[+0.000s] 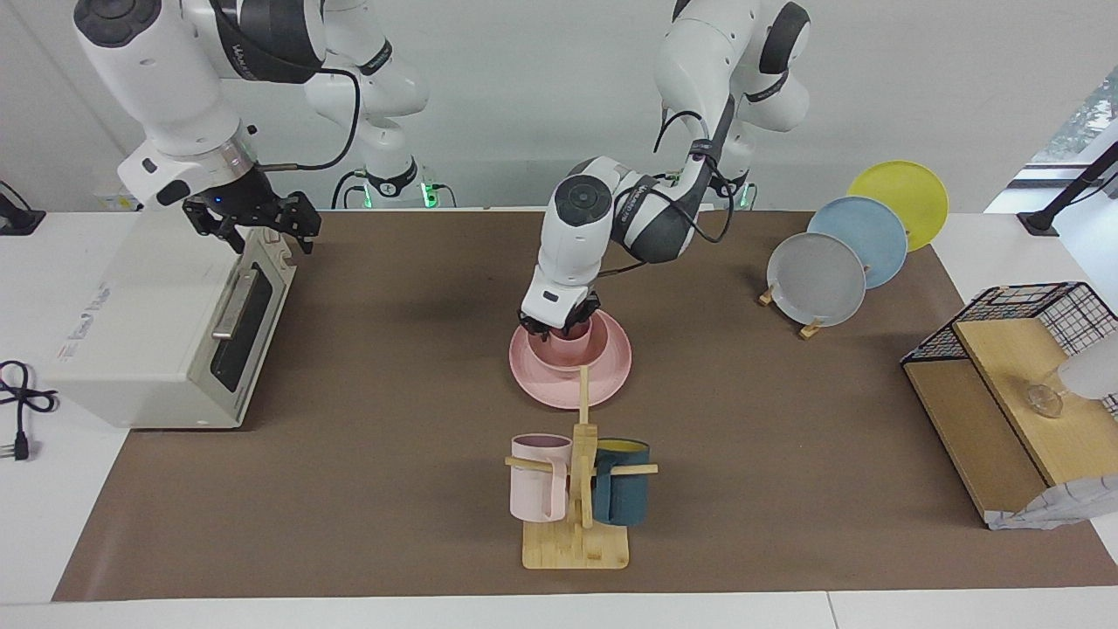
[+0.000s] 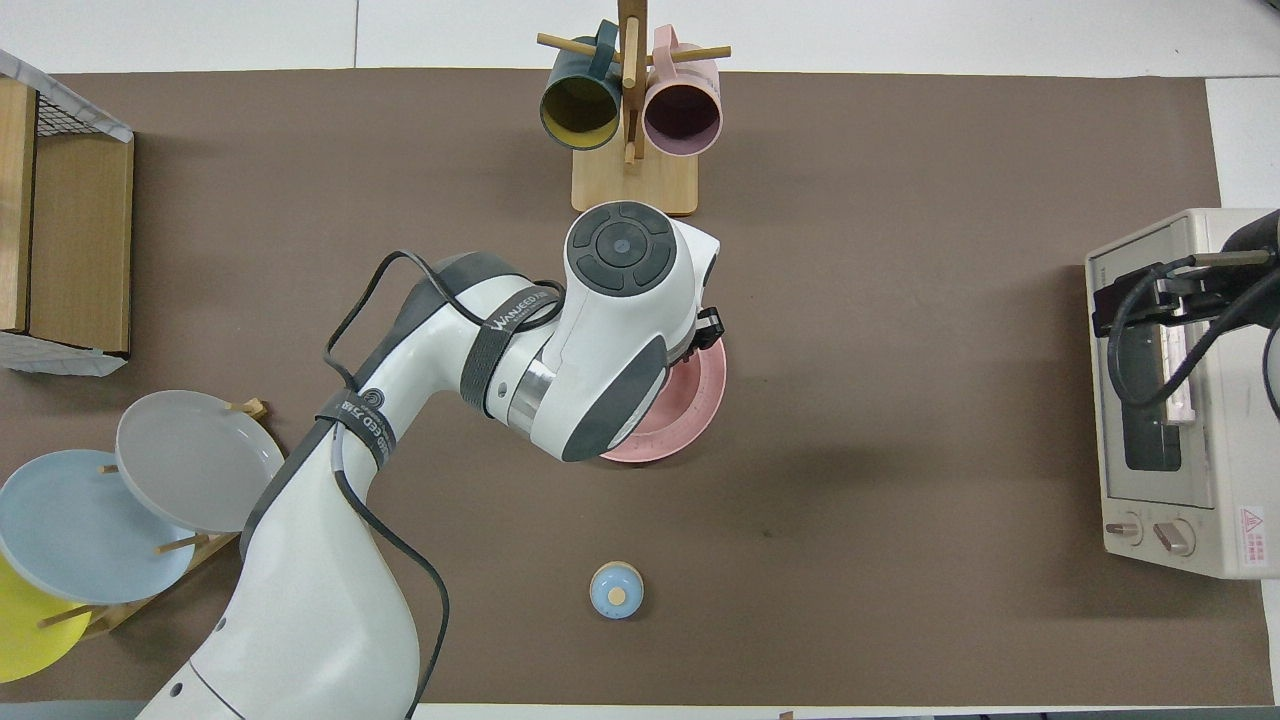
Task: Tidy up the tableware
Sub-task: 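Lower the pink cup into the bowl with the left gripper, then open the left gripper and withdraw it from the cup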
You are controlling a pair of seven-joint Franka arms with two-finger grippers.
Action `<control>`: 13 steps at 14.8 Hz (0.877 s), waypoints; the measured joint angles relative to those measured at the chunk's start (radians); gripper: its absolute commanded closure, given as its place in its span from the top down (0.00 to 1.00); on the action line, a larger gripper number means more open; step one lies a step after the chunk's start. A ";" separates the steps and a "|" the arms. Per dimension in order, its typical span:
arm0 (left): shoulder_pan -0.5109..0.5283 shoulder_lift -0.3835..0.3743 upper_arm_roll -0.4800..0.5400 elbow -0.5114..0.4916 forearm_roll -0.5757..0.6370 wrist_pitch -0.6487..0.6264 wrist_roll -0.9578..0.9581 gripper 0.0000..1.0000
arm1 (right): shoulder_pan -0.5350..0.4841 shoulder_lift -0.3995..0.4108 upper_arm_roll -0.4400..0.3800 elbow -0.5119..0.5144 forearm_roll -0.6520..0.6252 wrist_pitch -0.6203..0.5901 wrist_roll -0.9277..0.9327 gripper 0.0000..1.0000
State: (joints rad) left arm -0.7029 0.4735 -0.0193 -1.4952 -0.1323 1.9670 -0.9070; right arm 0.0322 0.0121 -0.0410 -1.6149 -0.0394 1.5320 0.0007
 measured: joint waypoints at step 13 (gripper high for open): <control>0.561 -0.367 0.038 0.008 0.010 -0.421 0.661 1.00 | 0.003 -0.012 0.005 0.010 0.000 -0.031 -0.003 1.00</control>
State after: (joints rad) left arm -0.1418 0.1065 0.0187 -1.4871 -0.1228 1.5464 -0.2459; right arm 0.0348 -0.0001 -0.0365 -1.6045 -0.0390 1.5015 -0.0027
